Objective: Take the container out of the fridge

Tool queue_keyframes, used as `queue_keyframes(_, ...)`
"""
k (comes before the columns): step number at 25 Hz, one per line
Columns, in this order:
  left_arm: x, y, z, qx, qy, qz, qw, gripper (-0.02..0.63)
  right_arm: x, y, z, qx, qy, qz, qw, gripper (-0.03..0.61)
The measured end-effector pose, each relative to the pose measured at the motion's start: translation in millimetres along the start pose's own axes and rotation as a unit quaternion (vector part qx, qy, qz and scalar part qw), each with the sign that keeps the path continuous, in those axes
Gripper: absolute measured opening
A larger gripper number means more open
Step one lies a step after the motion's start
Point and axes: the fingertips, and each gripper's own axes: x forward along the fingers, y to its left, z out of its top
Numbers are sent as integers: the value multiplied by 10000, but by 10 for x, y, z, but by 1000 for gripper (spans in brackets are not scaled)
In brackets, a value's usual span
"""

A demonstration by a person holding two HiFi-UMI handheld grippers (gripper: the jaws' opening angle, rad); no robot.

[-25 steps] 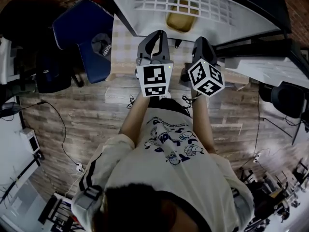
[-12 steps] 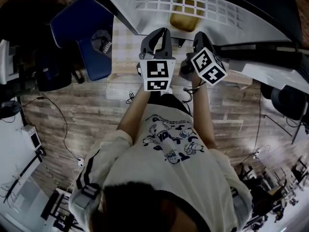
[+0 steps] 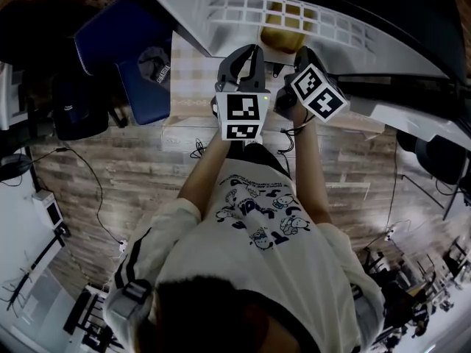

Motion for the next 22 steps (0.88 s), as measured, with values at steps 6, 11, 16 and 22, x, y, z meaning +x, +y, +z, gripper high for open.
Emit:
queue_keyframes(6, 55, 51, -33, -39, 75, -21, 10000, 23, 78, -45, -26, 195, 138, -117, 9996, 44)
queue_keyframes(11, 88, 89, -66, -91, 125, -22, 9999, 23, 130, -63, -4, 233, 152, -182, 9994, 46)
queue_keyframes(16, 107, 106, -52, -76, 149, -36, 9999, 23, 172, -68, -2, 292, 220, -219, 9991, 64)
queue_keyframes(22, 145, 150, -70, -100, 170, -19, 9998, 23, 250, -70, -36, 335, 315, -240, 9987, 115)
